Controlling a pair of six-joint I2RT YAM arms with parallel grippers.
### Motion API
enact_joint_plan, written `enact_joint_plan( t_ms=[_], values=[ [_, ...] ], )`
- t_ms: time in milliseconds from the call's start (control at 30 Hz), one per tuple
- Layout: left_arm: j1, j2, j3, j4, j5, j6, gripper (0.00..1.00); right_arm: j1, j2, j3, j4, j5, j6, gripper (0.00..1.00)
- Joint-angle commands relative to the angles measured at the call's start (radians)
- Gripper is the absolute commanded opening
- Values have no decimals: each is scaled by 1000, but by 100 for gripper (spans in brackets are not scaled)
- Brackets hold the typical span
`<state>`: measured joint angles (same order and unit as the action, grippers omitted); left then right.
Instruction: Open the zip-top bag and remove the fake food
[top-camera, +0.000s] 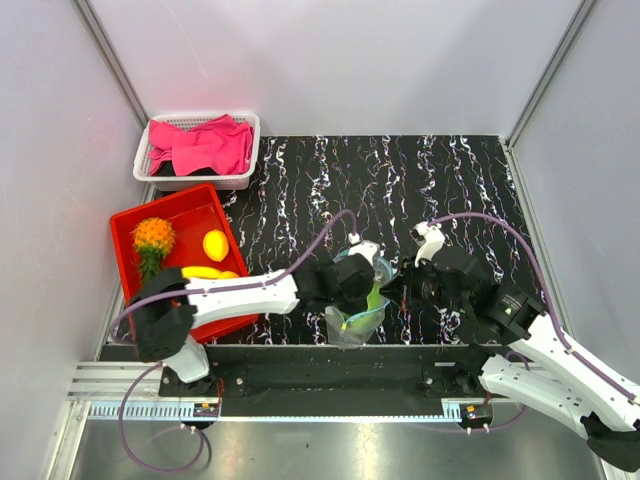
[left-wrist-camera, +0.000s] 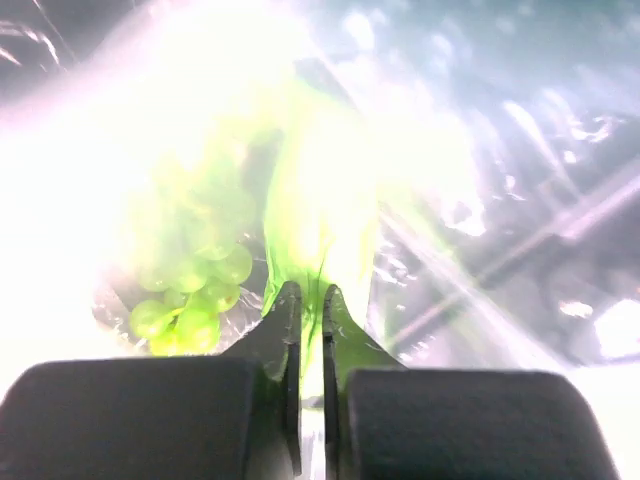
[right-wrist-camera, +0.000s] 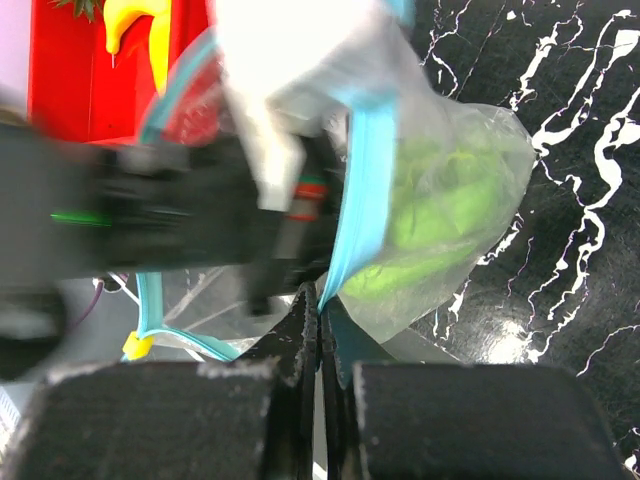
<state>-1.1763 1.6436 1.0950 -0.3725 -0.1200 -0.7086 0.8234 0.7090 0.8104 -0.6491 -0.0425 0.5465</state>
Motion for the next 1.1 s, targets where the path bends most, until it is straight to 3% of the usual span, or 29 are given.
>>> enact_joint_plan(
  t_ms=[0,367,467,567,600,767,1067],
  values=[
    [0,-145,-6,-2,-27,58,0,0,0,1,35,38,-3,0],
    [-9,-263,-27,-8,-46,84,2,-1,9,1,35,61,0,0],
    [-9,-202,-12,10,-24,58,8,-1,10,15,35,52,3,0],
    [-11,-128,-7,56,-10,19,29,-1,3,19,35,46,6,0],
    [-11,-111,-6,66,-9,6,41,-1,3,19,35,44,6,0],
    [-9,11,22,130,-36,-61,52,-1,-3,10,35,46,13,0],
    [-3,168,77,133,-15,-149,63,-1,-17,10,34,9,13,0]
  ],
)
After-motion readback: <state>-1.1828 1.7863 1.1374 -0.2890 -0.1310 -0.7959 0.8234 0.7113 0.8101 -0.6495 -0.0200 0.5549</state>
